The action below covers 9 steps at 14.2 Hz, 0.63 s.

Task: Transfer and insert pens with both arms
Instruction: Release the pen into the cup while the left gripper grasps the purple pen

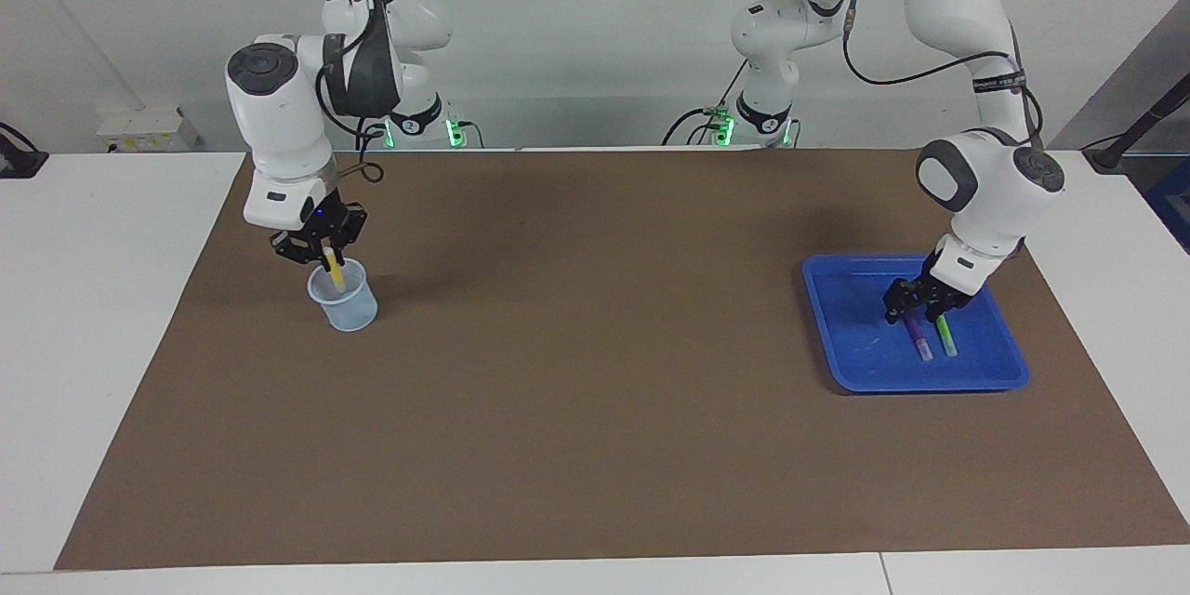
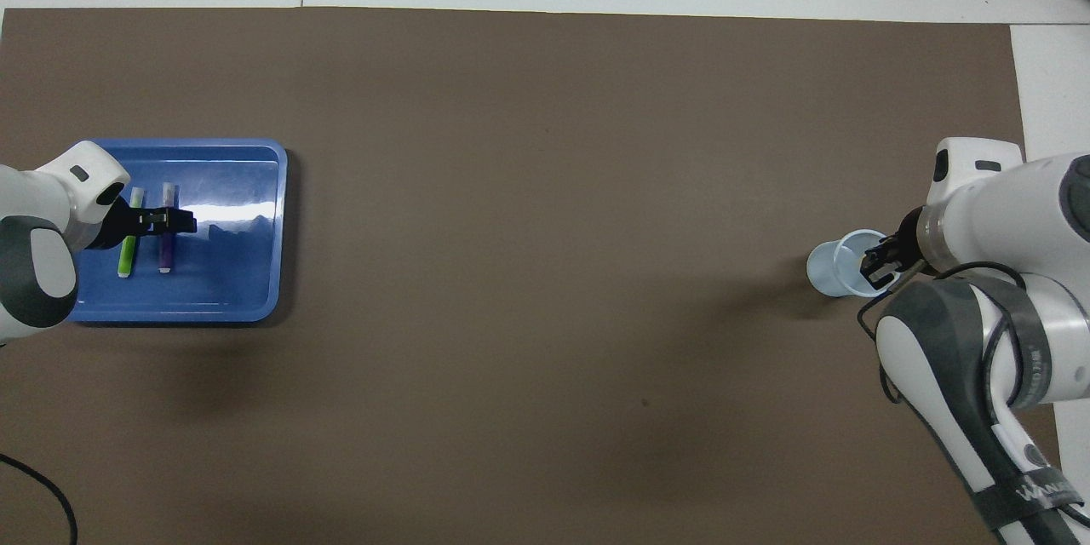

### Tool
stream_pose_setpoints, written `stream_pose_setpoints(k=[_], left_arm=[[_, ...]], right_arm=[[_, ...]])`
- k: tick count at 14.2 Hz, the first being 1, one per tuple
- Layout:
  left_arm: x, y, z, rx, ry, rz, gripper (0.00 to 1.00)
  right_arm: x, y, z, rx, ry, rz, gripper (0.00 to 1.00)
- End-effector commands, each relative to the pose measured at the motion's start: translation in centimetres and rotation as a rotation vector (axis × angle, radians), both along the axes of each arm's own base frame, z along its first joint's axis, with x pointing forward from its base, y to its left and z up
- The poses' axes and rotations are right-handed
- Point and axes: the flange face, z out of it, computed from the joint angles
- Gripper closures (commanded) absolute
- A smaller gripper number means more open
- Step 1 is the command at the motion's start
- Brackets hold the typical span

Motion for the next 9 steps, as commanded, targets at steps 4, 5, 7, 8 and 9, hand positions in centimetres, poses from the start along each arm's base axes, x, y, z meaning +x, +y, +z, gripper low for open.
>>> stream_pose_setpoints(k=[4,5,7,8,9], left_arm=[[1.1,0.8,-1.0,0.015,-0.015,-0.012,0.35],[1.1,0.8,-1.2,0.016,-0.018,-0.012,0.38],[1.2,0.8,-1.4,0.018,-0.027,-0.010,0.39],[1.3,0.8,-2.2,0.017,-0.022,-0.009,0.41],[1.3,1.0,-2.4,0.018,-0.025,-0.010,0.45]], right_arm=[[-0.5,-0.8,0.3,0.002,-0.021,-0.023,0.02],[-0.4,-0.7,0.7,0.002,-0.027,-0.021,0.01],[0.1,-0.1,2.8,0.000,-0.046,-0.012,0.00],[0.3,0.1,3.8,0.001,-0.051,-0.013,0.00],[0.5,0.7,4.7,0.014,-0.054,-0.013,0.00]])
